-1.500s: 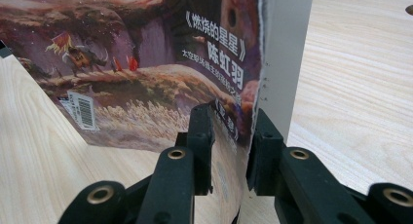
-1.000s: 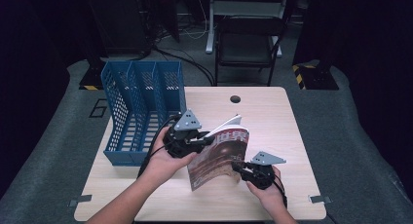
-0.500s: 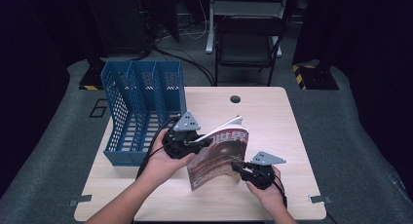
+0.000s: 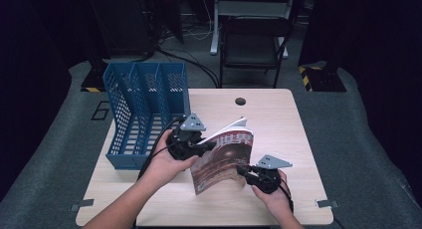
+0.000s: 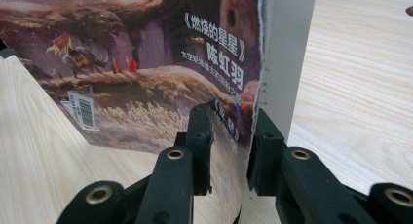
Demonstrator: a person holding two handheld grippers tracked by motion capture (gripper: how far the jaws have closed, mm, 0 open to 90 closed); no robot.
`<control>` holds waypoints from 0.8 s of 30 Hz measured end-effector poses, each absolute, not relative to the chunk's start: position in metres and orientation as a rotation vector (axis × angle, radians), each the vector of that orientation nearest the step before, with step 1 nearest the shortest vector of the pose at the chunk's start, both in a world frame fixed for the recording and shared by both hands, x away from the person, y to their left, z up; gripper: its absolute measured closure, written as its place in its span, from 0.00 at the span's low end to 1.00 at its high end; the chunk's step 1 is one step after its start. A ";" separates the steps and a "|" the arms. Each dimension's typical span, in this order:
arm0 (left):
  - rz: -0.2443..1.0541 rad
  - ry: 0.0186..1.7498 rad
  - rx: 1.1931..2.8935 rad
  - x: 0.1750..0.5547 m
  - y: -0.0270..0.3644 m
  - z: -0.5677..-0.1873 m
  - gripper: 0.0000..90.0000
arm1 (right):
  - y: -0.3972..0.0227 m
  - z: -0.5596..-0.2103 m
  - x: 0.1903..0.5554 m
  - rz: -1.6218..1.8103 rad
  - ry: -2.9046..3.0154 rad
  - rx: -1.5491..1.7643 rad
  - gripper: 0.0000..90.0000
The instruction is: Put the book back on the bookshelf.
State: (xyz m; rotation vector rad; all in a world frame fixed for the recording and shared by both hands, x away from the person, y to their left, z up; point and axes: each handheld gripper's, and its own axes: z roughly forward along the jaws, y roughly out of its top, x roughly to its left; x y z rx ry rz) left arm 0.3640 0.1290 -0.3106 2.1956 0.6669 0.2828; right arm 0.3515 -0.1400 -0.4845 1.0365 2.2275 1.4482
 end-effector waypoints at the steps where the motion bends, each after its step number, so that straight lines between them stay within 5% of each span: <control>1: 0.268 0.670 2.199 0.364 0.128 -0.311 0.91 | -0.140 -0.484 0.351 1.448 2.229 1.036 0.83; 24: 0.267 0.687 2.184 0.366 0.133 -0.314 0.93 | -0.140 -0.485 0.351 1.462 2.226 1.051 0.81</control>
